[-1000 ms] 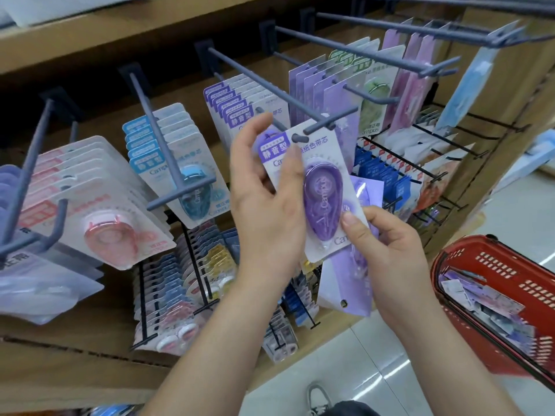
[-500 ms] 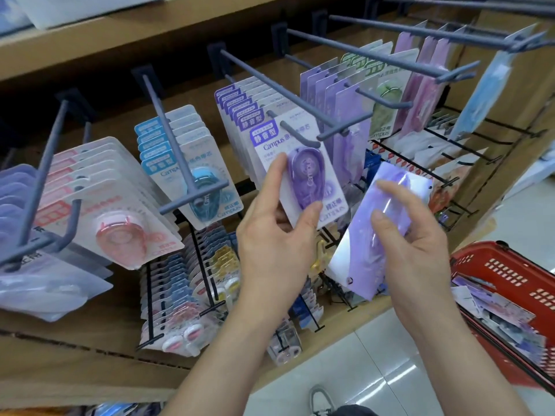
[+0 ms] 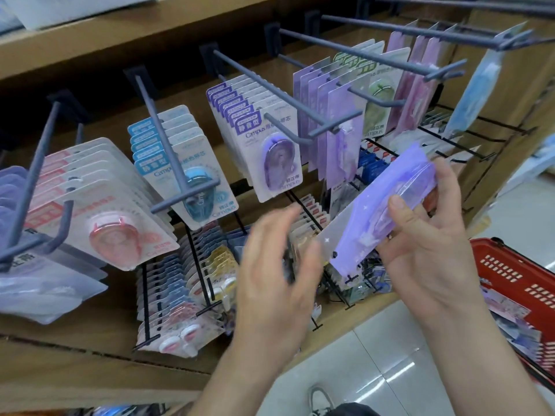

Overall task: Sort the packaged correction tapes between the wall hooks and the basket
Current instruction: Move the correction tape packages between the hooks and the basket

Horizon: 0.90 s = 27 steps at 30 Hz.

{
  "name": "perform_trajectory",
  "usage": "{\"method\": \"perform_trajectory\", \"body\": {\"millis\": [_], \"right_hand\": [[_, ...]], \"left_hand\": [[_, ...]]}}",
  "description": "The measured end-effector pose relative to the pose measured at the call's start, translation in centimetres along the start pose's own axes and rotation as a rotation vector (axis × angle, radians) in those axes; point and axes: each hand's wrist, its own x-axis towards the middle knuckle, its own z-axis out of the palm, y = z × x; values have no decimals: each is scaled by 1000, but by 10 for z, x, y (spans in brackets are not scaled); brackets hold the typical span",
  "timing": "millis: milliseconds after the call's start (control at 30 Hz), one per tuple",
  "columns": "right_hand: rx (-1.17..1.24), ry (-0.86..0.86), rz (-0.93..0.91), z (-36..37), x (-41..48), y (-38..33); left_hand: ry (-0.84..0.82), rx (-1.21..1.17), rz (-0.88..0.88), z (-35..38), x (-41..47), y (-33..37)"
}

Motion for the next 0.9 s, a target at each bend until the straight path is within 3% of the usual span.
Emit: {"method": "perform_trajectory", "body": {"millis": [67, 100, 200, 300, 400, 500, 567, 700, 767, 900], "right_hand": [[67, -10, 5, 1, 0, 1], [94, -14, 10, 1, 0, 1], [119, -50, 16, 4, 0, 2], [163, -14, 42, 2, 0, 3], [173, 73, 61, -7, 2, 3], [-28, 127, -7, -25, 6, -1], [-233, 28, -11, -41, 8, -9], [-615, -384, 187, -68, 7, -22], [-644, -400, 205, -72, 4, -18], [-565, -258, 100, -69, 0, -10]], "left_hand": [[-173, -339, -171, 6, -12, 9], [-180, -449, -228, 9, -14, 12], [-60, -589, -341, 9, -7, 14], [-117, -630, -390, 3, 2, 15], [-134, -531, -368, 2, 3, 15], [-19, -479, -296, 1, 11, 16], [72, -486, -243, 0, 21, 20], [92, -466, -127, 13, 39, 39], [60, -448, -85, 25, 48, 48], [-2, -424, 27, 45, 69, 64]]}}
